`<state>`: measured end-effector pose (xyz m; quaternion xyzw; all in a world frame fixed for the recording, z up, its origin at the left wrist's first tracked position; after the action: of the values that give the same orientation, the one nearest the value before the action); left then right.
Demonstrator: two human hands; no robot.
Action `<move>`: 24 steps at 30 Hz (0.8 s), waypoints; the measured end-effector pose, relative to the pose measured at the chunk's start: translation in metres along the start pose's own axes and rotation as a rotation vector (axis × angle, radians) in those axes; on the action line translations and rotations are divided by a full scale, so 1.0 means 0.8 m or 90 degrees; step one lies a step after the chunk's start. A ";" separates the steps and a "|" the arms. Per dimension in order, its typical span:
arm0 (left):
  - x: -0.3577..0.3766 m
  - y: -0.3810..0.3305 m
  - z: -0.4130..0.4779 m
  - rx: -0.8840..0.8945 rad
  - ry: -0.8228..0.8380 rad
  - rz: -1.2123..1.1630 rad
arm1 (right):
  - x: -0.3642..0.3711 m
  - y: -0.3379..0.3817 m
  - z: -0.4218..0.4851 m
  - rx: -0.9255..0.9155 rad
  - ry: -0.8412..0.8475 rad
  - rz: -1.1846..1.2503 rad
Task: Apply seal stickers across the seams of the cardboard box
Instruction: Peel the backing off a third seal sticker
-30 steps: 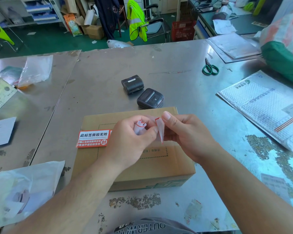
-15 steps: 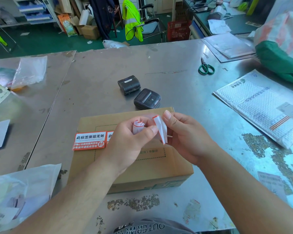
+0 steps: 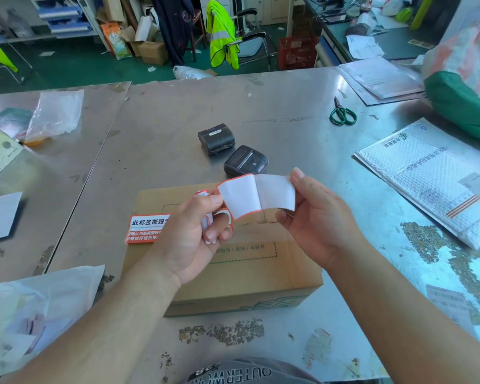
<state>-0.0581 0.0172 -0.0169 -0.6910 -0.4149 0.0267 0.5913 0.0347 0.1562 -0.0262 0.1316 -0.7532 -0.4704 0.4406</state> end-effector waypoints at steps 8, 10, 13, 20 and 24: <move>0.003 0.002 -0.003 -0.030 -0.071 0.134 | 0.014 0.000 -0.006 -0.034 0.036 -0.127; 0.013 0.000 -0.004 -0.027 -0.042 0.180 | 0.014 -0.002 -0.007 -0.044 0.042 -0.149; 0.018 -0.001 -0.007 -0.019 -0.037 0.221 | 0.014 -0.008 -0.008 -0.047 0.050 -0.163; 0.006 0.008 -0.006 -0.034 -0.125 0.101 | 0.007 -0.012 -0.009 -0.016 0.027 -0.129; -0.004 0.000 -0.007 -0.003 -0.156 0.081 | -0.005 -0.010 -0.006 -0.002 0.006 -0.101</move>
<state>-0.0570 0.0105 -0.0169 -0.7090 -0.4392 0.1473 0.5318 0.0388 0.1517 -0.0337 0.1923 -0.7375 -0.5045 0.4057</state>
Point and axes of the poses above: each hand's wrist, its own z-axis towards the middle knuckle, its own x-axis out of the palm, y = z × x, the point moved 8 cm from there along z, towards the middle knuckle, and after that the axes turned 6 degrees about -x, right-handed, at the moved point
